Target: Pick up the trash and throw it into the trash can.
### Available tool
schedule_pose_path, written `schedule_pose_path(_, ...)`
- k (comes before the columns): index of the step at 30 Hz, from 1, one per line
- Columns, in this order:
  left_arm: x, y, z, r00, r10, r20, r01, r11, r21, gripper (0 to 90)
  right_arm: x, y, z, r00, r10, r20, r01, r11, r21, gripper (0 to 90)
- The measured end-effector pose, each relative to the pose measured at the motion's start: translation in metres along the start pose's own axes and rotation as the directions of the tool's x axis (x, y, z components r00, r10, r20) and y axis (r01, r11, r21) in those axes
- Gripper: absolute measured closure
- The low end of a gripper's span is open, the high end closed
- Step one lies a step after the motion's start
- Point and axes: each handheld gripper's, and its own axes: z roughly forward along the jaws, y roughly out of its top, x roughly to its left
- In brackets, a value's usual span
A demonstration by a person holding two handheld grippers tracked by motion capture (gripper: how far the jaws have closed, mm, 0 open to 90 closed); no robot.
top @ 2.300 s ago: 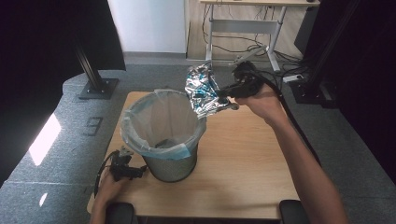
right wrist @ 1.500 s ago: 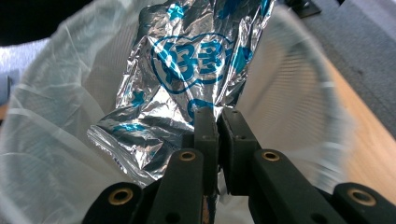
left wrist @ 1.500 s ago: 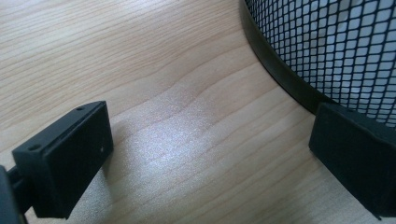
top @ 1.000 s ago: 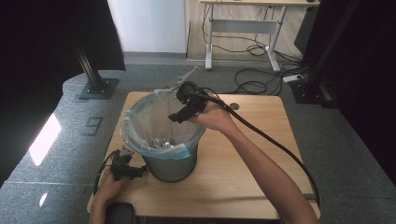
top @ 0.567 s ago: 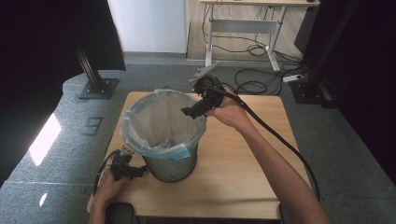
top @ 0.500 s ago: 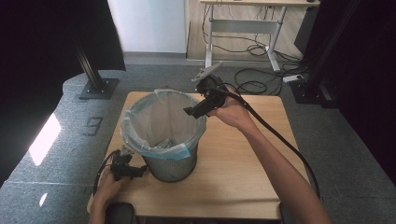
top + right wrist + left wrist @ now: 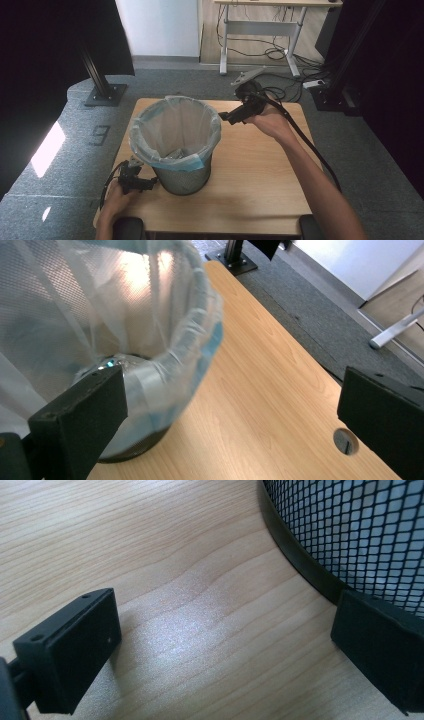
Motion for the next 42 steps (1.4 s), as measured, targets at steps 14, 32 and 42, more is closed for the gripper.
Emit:
schedule_pose_path(14,0.000,0.000,0.000,1.0000,0.000,0.001,0.000,1.0000,0.000,0.0,-0.021,-0.029,-0.021,0.9978,0.034,0.058,-0.034,0.999,0.013,0.0)
schedule_pose_path(32,0.001,0.000,0.000,1.0000,0.004,0.005,-0.004,1.0000,-0.005,0.0,-0.045,-0.076,-0.042,0.9879,0.090,0.126,-0.094,0.995,0.020,0.0)
schedule_pose_path(42,0.001,0.000,0.000,1.0000,0.005,0.005,-0.005,1.0000,-0.005,0.0,-0.054,-0.109,-0.052,0.9798,0.129,0.153,-0.131,0.991,0.005,0.0)
